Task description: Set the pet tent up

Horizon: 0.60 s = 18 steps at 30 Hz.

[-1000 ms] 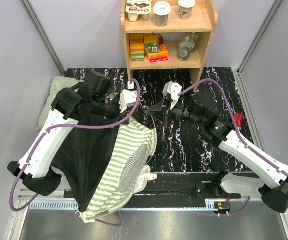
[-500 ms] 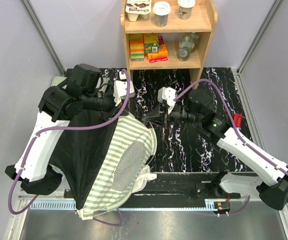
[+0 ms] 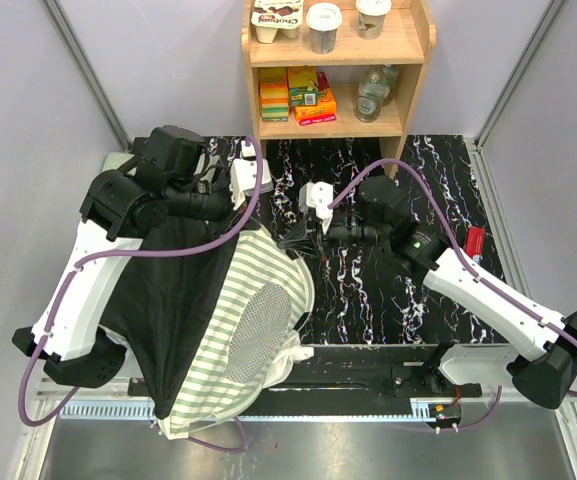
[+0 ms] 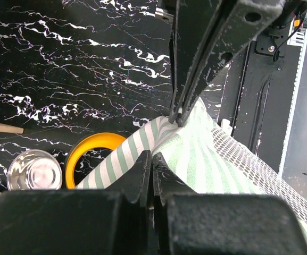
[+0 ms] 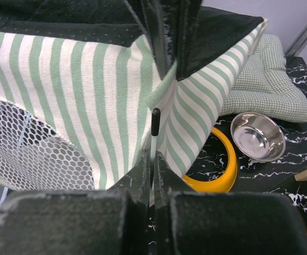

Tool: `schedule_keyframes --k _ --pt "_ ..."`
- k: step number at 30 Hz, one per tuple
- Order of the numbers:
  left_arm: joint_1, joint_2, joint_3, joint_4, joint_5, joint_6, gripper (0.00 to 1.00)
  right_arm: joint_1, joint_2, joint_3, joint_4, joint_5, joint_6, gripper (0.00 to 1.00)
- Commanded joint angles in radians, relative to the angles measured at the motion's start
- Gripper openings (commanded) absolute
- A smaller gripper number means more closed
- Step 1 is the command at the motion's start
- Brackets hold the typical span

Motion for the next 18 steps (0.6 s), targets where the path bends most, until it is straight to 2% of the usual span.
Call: schedule_keyframes --k 1,18 --pt "0.013 -0.006 0.063 0.102 -0.008 0.007 0.00 0.049 0.042 -0.026 -0.207 -0.023 -0.099 0.00" --pt "0.012 0.006 0.065 0.102 0.014 0.007 0.00 0.083 0.096 -0.003 -0.270 0.091 -0.162 0.00"
